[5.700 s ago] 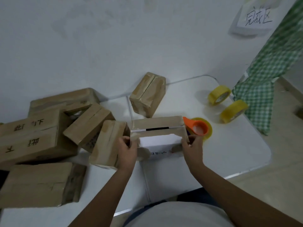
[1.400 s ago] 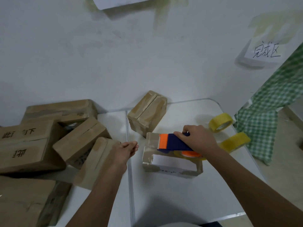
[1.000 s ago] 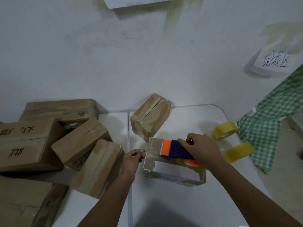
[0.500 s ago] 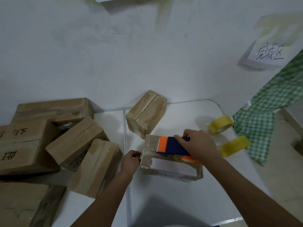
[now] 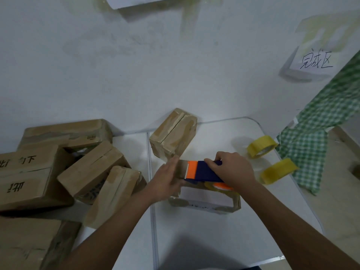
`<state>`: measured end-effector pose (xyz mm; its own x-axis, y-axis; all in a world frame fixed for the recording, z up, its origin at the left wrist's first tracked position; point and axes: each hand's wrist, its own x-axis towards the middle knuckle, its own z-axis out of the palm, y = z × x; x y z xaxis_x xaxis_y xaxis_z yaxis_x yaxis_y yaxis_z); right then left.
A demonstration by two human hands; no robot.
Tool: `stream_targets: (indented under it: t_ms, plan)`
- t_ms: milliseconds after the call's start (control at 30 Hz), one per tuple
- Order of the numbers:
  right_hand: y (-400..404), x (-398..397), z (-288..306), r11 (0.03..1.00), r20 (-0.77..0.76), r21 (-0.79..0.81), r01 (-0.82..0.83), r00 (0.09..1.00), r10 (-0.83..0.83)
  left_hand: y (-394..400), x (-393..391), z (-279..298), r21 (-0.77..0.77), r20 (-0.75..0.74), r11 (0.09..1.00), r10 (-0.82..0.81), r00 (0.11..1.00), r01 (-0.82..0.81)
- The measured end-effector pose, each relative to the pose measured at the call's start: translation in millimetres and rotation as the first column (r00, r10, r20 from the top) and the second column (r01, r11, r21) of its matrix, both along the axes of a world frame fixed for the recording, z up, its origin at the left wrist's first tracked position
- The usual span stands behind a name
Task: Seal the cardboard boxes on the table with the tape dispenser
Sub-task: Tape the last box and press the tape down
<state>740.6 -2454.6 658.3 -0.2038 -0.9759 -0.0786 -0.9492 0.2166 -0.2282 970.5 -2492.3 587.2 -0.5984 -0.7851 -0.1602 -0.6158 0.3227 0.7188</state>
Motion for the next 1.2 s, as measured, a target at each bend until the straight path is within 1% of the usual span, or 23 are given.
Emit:
stream_targets:
  t_ms: [33, 67, 100, 133, 167, 200, 267, 367, 433, 567, 700, 767, 833, 900, 967, 1067, 1200]
  plan:
    - [-1, 0, 1, 1.000, -0.003, 0.007, -0.002, 1.000, 0.002, -2, -6, -1, -0.039, 0.122, 0.989, -0.138, 0.983, 0.144]
    - [-2, 0, 3, 1.000, -0.005, 0.018, -0.004, 1.000, 0.004, -4, -11, -4, -0.067, 0.278, 0.963, -0.233, 0.932, 0.260]
    - [-3, 0, 4, 0.999, -0.004, 0.034, -0.007, 1.000, 0.007, -7, -14, -8, -0.099, 0.395, 0.935, -0.277, 0.876, 0.340]
    - [-5, -2, 4, 0.998, 0.000, 0.054, -0.015, 1.000, 0.015, -10, -15, -13, -0.134, 0.465, 0.910, -0.291, 0.836, 0.391]
    - [-7, -4, 5, 0.996, 0.014, 0.082, -0.031, 0.999, 0.030, -12, -15, -18, -0.165, 0.502, 0.892, -0.292, 0.814, 0.422]
    - [-10, -7, 6, 0.992, 0.042, 0.115, -0.057, 0.998, 0.052, -12, -16, -22, -0.186, 0.513, 0.878, -0.295, 0.806, 0.440]
    - [-17, -15, 9, 0.972, 0.119, 0.201, -0.120, 0.988, 0.097, -15, -15, -25, -0.215, 0.495, 0.874, -0.288, 0.820, 0.437]
    - [-24, -25, 13, 0.934, 0.213, 0.315, -0.169, 0.972, 0.104, -15, -13, -28, -0.229, 0.496, 0.873, -0.275, 0.823, 0.430]
    - [-24, -28, 11, 0.923, 0.259, 0.334, -0.191, 0.960, 0.105, -16, -12, -29, -0.225, 0.502, 0.871, -0.281, 0.818, 0.437]
    - [-19, -35, 10, 0.940, 0.374, 0.286, -0.188, 0.925, 0.072, -17, -12, -30, -0.237, 0.511, 0.868, -0.271, 0.816, 0.437]
    - [-14, -38, 7, 0.944, 0.396, 0.272, -0.185, 0.916, 0.065, -19, -12, -29, -0.248, 0.492, 0.870, -0.265, 0.829, 0.425]
    - [-11, -44, 8, 0.942, 0.376, 0.279, -0.188, 0.924, 0.073, -18, -11, -30, -0.266, 0.523, 0.861, -0.249, 0.815, 0.434]
    - [-6, -64, 13, 0.935, 0.349, 0.311, -0.169, 0.936, 0.053, -17, -11, -29, -0.281, 0.565, 0.847, -0.234, 0.791, 0.452]
    - [4, -95, 19, 0.928, 0.350, 0.347, -0.133, 0.937, 0.004, -18, -11, -30, -0.275, 0.578, 0.845, -0.237, 0.781, 0.459]
    - [17, -119, 19, 0.931, 0.361, 0.350, -0.102, 0.932, -0.034, -18, -12, -30, -0.273, 0.581, 0.843, -0.239, 0.778, 0.463]
    - [32, -128, 2, 0.940, 0.361, 0.330, -0.091, 0.932, -0.037, -19, -12, -30, -0.274, 0.589, 0.839, -0.240, 0.772, 0.470]
    - [46, -130, -16, 0.956, 0.383, 0.289, -0.043, 0.921, -0.075, -17, -14, -28, -0.263, 0.630, 0.824, -0.247, 0.736, 0.502]
